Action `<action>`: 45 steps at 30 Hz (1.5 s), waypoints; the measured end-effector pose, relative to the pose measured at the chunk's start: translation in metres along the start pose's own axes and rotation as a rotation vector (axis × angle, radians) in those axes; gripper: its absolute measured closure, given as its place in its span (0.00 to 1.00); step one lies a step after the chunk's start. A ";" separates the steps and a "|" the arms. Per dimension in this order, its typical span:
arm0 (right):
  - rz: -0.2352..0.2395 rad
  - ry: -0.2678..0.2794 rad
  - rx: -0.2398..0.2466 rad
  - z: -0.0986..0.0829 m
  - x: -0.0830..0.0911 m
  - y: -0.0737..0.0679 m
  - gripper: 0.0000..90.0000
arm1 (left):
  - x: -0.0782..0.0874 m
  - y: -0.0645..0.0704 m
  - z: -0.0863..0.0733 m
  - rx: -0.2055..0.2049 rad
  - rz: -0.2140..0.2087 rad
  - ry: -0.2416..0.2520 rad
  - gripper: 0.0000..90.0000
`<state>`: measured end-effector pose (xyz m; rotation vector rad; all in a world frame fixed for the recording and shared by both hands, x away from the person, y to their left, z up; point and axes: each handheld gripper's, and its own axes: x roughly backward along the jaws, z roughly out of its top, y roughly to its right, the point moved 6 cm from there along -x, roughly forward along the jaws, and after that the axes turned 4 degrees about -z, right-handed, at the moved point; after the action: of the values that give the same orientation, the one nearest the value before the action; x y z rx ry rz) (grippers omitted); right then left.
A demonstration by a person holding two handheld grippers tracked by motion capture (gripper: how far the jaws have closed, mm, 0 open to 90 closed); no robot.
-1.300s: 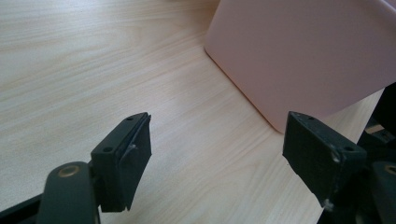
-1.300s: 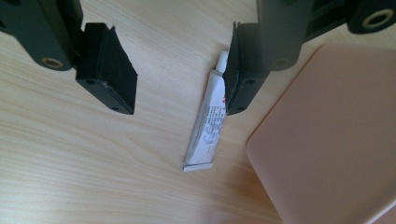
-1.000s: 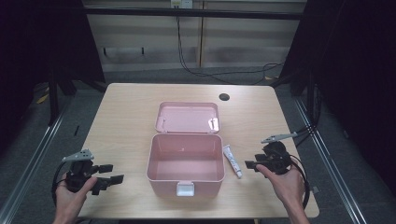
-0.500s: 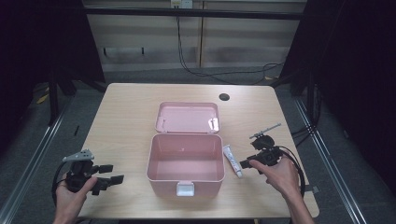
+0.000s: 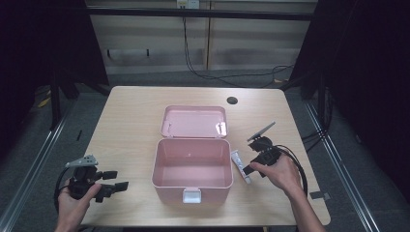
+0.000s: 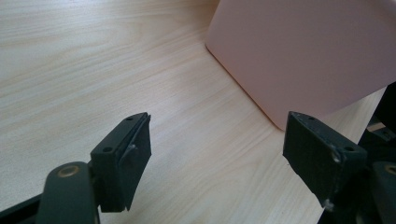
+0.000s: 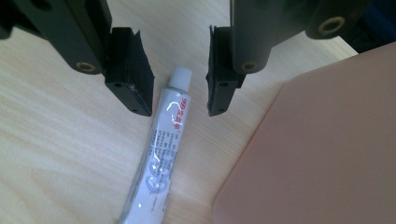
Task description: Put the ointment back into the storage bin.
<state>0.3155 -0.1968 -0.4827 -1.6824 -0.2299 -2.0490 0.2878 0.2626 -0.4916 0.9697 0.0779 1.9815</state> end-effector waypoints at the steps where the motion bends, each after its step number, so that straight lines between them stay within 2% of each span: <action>1: 0.001 -0.014 -0.004 0.000 0.000 -0.001 0.67 | 0.000 0.000 0.000 -0.002 0.003 0.000 0.26; 5: -0.014 -0.060 -0.010 0.003 -0.002 -0.001 0.65 | 0.000 -0.001 0.000 0.002 0.007 0.002 0.26; 13: -0.013 -0.153 -0.019 0.009 -0.013 0.000 0.61 | 0.001 -0.001 0.000 0.004 0.011 0.005 0.26; 17: -0.036 -0.178 -0.017 0.013 -0.019 0.001 0.62 | 0.000 -0.001 0.000 0.004 0.010 0.003 0.26; 23: -0.059 -0.202 -0.010 0.019 -0.024 0.000 0.66 | 0.001 -0.001 0.000 0.004 0.013 0.001 0.26; 30: -0.084 -0.216 -0.024 0.023 -0.032 0.003 0.69 | -0.001 -0.001 0.000 0.001 0.007 -0.007 0.26; 41: -0.087 -0.229 -0.038 0.024 -0.044 0.002 0.71 | 0.000 -0.001 -0.001 0.002 0.007 -0.007 0.26; 45: -0.103 -0.235 -0.032 0.025 -0.048 0.002 0.73 | 0.000 -0.001 -0.001 0.003 0.008 -0.007 0.26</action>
<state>0.3453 -0.1760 -0.5233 -1.9688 -0.3690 -1.9333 0.2883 0.2632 -0.4927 0.9810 0.0732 1.9859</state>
